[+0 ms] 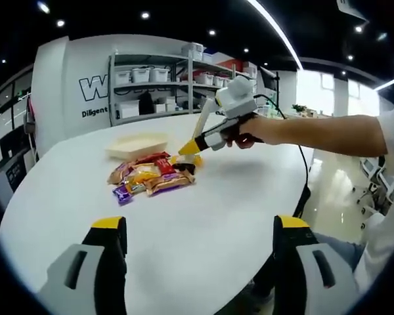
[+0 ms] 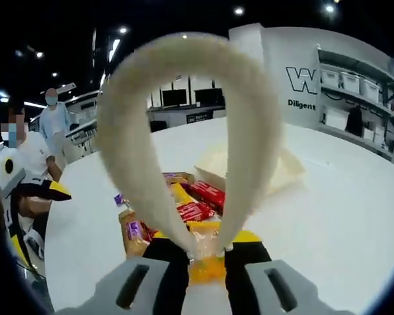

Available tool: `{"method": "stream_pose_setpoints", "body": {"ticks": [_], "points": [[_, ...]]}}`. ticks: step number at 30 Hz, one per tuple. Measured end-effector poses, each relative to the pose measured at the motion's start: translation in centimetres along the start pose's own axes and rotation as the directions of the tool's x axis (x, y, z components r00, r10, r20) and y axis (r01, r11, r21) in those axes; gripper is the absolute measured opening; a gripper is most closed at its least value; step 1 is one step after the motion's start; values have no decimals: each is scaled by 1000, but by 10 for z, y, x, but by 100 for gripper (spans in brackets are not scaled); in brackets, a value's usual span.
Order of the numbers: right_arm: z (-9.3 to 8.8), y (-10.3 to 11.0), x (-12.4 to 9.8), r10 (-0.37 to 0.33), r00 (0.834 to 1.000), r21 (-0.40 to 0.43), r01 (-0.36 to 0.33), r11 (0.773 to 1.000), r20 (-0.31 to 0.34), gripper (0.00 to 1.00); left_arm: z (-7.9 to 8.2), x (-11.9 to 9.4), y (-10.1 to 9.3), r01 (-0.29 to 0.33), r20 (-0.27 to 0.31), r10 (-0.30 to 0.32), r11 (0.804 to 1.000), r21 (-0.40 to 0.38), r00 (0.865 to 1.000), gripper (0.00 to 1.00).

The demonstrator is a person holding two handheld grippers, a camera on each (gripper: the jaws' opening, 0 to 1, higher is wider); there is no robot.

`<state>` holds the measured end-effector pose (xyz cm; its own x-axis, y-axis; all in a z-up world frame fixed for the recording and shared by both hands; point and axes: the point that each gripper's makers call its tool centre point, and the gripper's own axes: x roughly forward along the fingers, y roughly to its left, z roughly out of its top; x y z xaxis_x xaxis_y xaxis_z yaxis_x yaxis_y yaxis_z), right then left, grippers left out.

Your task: Place the target food into the container with the food tongs after gripping and lifting it, then release it inside without dropping or visibly crushing the food.

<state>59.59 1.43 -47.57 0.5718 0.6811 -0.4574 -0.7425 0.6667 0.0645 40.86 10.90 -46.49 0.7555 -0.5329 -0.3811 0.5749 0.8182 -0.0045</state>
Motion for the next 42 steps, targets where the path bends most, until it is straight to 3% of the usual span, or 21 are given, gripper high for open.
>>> {"method": "stream_pose_setpoints", "body": {"ticks": [4, 11, 16, 30, 42], "points": [[2, -6, -1, -42, 999, 43, 42, 998, -13, 5, 0, 1, 0, 4, 2, -4, 1000, -7, 1000, 90], [6, -8, -3, -34, 999, 92, 33, 995, 5, 5, -1, -1, 2, -2, 0, 2, 1000, -5, 1000, 90], [7, -8, -6, -33, 999, 89, 32, 996, 12, 6, 1, -4, 5, -7, 5, 7, 1000, -7, 1000, 90], [39, -10, -15, -42, 998, 73, 38, 997, 49, 6, 4, -3, 6, -6, 19, 7, 1000, -12, 1000, 90], [53, -16, -8, -43, 998, 59, 40, 997, 48, 7, 4, -1, 6, 0, 15, 0, 1000, -6, 1000, 90]]}}
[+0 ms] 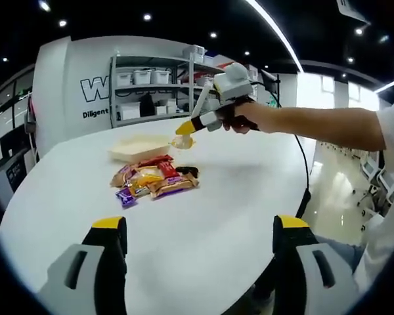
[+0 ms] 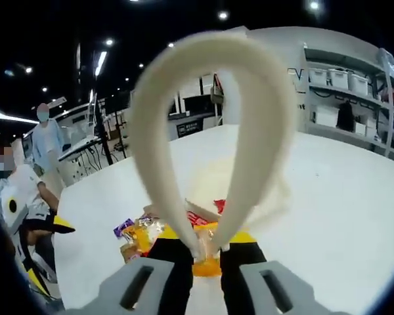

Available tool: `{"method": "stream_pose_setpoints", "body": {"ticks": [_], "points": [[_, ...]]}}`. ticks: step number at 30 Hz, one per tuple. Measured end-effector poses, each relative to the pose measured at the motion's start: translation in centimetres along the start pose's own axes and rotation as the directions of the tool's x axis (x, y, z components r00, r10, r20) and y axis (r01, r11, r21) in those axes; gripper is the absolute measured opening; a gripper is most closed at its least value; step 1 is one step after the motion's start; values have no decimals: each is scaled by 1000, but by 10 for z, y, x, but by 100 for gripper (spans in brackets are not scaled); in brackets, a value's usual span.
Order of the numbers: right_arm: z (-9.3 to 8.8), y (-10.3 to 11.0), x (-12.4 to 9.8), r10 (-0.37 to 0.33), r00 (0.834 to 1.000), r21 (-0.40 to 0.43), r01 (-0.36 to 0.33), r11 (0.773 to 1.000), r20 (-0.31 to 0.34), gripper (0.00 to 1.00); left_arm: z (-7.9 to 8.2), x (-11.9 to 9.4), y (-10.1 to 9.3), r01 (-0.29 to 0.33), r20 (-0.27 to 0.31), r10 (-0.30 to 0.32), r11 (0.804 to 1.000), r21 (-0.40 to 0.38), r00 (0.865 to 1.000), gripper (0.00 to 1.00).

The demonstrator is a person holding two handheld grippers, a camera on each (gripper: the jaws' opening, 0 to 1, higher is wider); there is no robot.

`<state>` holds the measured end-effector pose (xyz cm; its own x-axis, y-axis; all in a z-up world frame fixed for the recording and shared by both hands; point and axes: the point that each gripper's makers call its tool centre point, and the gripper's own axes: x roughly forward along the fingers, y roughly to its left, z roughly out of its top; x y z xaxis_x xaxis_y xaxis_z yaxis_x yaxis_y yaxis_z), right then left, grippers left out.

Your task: Place the target food into the container with the food tongs after gripping and lifting it, then release it inside without dropping or visibly crushing the food.

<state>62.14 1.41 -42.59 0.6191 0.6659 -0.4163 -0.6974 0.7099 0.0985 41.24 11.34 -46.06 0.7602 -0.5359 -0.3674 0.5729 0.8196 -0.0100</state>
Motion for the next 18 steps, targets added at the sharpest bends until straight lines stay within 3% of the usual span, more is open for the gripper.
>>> {"method": "stream_pose_setpoints", "body": {"ticks": [18], "points": [[22, -19, 30, -11, 1000, -1, 11, 1000, 16, 8, 0, 3, 14, -13, -1, 13, 1000, -13, 1000, 90]]}}
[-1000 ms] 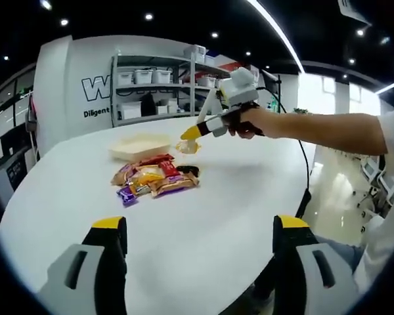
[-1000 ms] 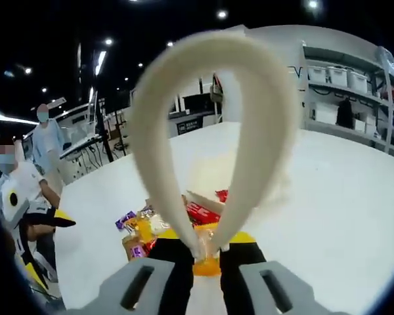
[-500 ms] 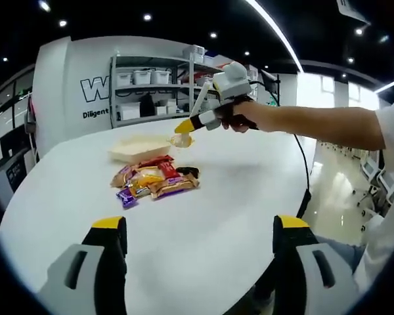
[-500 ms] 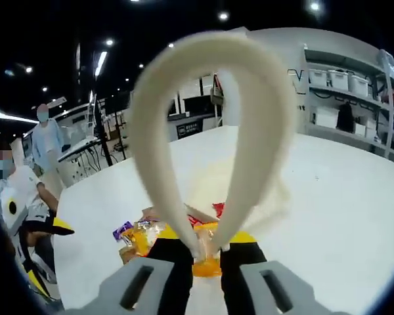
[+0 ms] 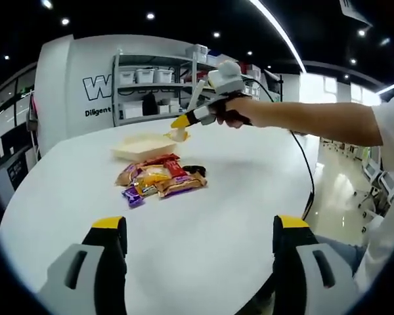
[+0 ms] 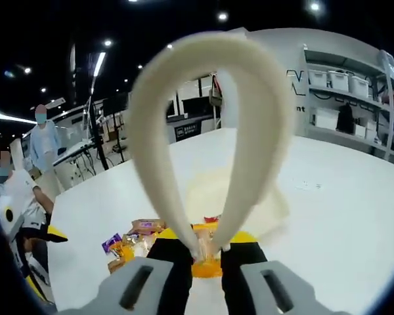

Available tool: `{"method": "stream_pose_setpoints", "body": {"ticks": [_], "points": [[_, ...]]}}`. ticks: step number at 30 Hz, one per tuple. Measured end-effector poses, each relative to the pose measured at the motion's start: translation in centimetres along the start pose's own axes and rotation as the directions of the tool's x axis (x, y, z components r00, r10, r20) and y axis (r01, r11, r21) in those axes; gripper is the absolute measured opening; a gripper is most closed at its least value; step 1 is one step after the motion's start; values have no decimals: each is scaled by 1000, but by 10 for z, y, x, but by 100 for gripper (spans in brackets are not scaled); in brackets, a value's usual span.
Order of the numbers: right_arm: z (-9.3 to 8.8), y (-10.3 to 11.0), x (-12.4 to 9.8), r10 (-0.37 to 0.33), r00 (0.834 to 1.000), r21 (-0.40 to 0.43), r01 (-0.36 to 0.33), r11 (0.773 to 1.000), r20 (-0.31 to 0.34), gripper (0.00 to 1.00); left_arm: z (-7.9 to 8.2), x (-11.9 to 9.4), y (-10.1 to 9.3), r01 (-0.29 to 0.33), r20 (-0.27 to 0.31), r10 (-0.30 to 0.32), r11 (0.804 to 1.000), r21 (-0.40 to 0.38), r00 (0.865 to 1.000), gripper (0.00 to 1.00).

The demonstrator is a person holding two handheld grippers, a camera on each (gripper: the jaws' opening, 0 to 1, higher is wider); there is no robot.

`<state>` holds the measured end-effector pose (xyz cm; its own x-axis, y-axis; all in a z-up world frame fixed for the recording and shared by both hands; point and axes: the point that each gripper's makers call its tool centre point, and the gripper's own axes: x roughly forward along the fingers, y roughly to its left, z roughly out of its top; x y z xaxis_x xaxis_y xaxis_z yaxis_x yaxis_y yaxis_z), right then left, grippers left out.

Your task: Place the target food into the container with the food tongs after gripping and lifting it, then release it inside without dropping or visibly crushing the food.

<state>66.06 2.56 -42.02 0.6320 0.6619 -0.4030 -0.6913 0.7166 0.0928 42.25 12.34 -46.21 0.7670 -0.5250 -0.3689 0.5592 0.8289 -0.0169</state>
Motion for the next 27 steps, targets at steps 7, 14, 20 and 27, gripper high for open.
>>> {"method": "stream_pose_setpoints", "body": {"ticks": [7, 14, 20, 27], "points": [[8, -6, 13, -2, 1000, 9, 1, 1000, 10, 8, 6, 1, 4, -2, 10, 2, 1000, 2, 1000, 90], [14, -13, 25, -9, 1000, 8, 9, 1000, 17, 8, 12, 1, 6, -2, 22, 2, 1000, 9, 1000, 90], [7, -15, 30, -22, 1000, 8, 22, 1000, 7, 8, 14, 0, 8, -3, 27, 3, 1000, 7, 1000, 90], [3, -17, 36, -27, 1000, 27, 26, 999, 11, 9, 11, 1, 11, -8, 22, 8, 1000, 4, 1000, 90]]}}
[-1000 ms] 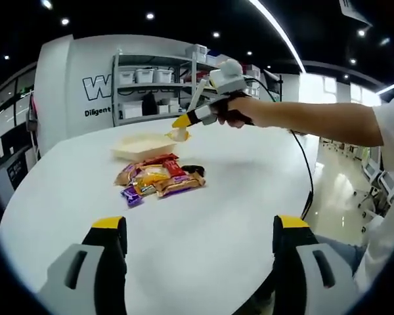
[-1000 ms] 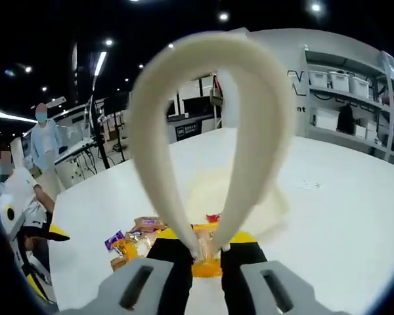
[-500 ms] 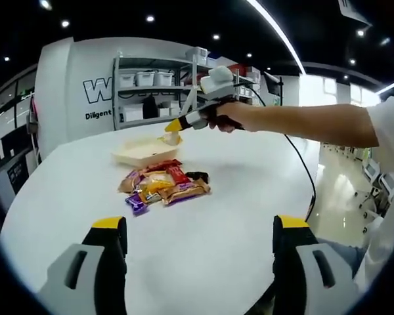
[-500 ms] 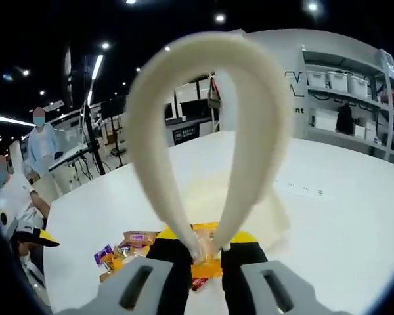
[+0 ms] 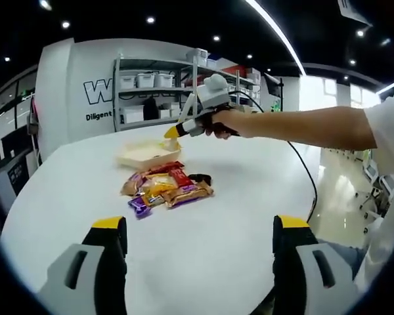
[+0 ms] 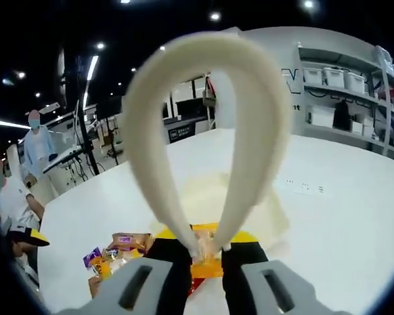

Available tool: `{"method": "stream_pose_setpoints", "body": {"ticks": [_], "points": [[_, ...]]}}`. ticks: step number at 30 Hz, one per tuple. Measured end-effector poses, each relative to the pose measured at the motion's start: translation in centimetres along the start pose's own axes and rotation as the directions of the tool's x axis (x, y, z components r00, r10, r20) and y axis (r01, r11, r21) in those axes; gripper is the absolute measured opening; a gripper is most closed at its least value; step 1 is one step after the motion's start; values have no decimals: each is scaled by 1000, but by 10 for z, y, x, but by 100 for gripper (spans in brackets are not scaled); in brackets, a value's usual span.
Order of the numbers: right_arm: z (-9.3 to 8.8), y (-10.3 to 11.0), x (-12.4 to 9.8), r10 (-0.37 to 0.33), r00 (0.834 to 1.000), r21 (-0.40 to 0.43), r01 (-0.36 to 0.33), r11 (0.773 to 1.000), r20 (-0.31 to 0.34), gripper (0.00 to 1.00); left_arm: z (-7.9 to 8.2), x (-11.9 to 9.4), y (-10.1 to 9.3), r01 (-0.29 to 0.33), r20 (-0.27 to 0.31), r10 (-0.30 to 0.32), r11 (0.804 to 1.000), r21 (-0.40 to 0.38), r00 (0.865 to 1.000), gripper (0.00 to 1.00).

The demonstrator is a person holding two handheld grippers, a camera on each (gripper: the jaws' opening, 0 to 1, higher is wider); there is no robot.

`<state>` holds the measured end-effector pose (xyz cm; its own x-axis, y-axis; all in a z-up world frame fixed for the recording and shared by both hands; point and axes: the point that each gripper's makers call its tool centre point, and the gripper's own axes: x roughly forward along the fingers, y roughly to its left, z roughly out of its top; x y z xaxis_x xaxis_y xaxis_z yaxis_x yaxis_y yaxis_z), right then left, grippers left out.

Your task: Place the target food into the container with the food tongs after gripping and lifting it, then release it inside without dropping or visibly crushing the food.

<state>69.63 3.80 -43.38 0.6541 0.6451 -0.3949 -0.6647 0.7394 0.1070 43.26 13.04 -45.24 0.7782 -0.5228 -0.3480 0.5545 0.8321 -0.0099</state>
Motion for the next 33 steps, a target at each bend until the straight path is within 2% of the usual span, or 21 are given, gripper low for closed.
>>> {"method": "stream_pose_setpoints", "body": {"ticks": [15, 24, 30, 33], "points": [[-5, -13, 24, -19, 1000, -16, 18, 1000, -13, 10, -5, 3, 7, -9, -10, 9, 1000, -13, 1000, 90], [-12, -16, 30, -27, 999, -23, 27, 999, -22, 11, -8, 5, 11, -15, -21, 14, 1000, -16, 1000, 90], [-7, -17, 30, -35, 999, -49, 35, 998, -5, 13, -9, 5, 14, -19, -23, 18, 1000, -18, 1000, 90], [-2, -16, 28, -31, 999, -27, 31, 999, 11, 14, -9, 5, 13, -19, -23, 18, 1000, -18, 1000, 90]]}}
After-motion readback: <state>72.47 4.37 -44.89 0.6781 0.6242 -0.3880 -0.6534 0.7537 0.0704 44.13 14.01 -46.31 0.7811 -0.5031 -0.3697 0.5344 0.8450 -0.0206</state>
